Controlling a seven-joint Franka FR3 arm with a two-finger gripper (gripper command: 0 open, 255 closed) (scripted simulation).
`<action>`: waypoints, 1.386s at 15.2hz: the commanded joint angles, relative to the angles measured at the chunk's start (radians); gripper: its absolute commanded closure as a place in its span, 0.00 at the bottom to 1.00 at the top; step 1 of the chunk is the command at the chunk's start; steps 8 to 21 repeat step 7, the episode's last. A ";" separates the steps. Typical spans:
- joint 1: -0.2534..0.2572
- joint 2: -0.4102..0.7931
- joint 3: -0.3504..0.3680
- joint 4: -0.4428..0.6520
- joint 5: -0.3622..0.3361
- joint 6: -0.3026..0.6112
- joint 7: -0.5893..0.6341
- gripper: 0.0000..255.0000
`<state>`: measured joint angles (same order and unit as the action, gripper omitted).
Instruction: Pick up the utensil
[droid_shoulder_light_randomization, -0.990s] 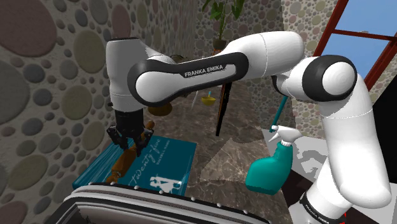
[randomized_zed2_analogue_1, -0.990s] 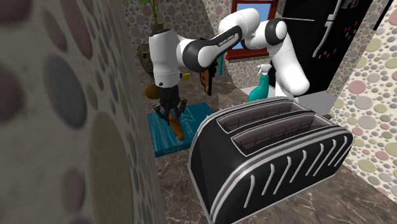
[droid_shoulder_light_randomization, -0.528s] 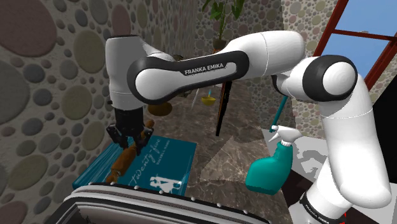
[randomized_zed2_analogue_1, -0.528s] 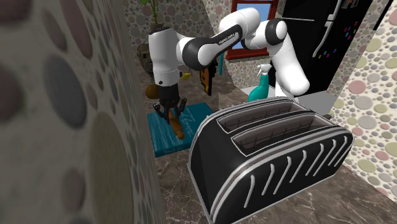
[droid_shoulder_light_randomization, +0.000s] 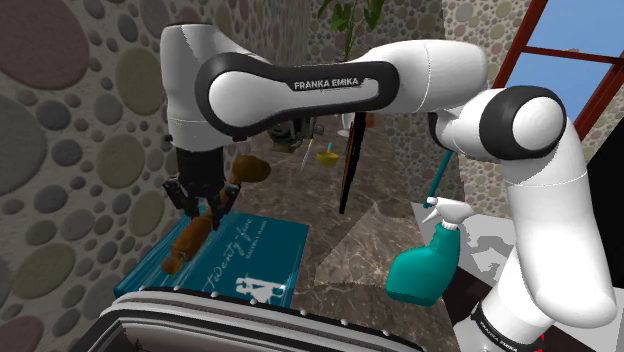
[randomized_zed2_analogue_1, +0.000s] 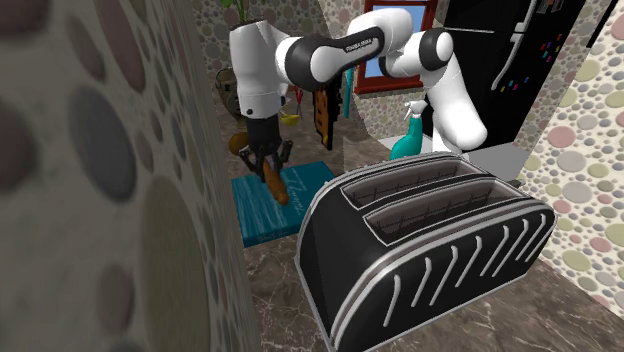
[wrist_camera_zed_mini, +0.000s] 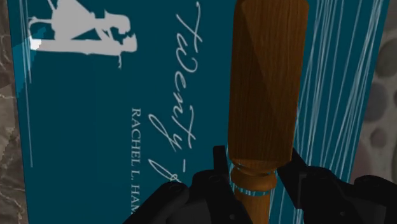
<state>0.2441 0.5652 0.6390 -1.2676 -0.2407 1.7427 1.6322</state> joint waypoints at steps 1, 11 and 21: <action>0.007 0.001 0.001 0.030 0.000 -0.028 0.000 1.00; 0.022 0.007 0.001 0.099 -0.002 -0.088 -0.001 1.00; 0.022 0.007 0.001 0.099 -0.002 -0.088 -0.001 1.00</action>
